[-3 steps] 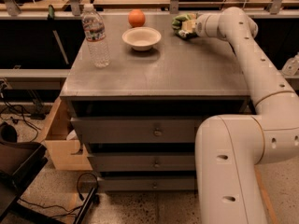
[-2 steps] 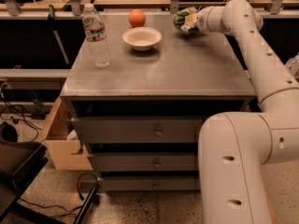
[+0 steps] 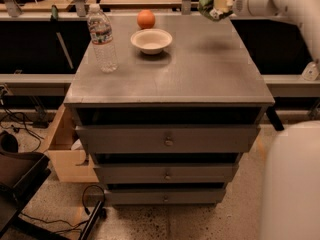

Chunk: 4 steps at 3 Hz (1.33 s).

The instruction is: Move green jalapeno chip bag near water bottle

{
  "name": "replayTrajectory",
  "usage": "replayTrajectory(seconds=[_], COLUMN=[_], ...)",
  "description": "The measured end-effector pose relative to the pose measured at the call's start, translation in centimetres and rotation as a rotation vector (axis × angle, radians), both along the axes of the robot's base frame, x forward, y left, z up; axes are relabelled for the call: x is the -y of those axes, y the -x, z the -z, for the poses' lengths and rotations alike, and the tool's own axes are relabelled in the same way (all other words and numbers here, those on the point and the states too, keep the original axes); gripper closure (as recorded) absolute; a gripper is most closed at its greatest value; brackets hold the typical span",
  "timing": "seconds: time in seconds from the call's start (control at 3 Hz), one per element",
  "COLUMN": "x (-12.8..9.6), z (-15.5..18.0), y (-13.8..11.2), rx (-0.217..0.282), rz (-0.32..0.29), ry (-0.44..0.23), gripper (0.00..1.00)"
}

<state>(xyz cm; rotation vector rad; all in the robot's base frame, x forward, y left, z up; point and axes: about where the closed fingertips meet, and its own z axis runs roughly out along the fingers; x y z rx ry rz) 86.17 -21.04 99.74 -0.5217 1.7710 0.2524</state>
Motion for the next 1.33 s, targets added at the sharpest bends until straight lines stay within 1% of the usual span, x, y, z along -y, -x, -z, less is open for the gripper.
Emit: replayTrajectory(seconds=[0.33,0.67,1.0,1.33], x=[0.8,-0.7,-4.4,-8.7], z=[-5.7,-6.4,-3.3,-1.5], y=[6.2,12.1,15.8,18.3], rx=[0.085,0.100,0.060,0.056], rz=[-0.003,-0.050,-0.179,-0.379], ry=[-0.009,-0.006,-0.010,-0.019], gripper=[1.00,1.00,1.00,1.00])
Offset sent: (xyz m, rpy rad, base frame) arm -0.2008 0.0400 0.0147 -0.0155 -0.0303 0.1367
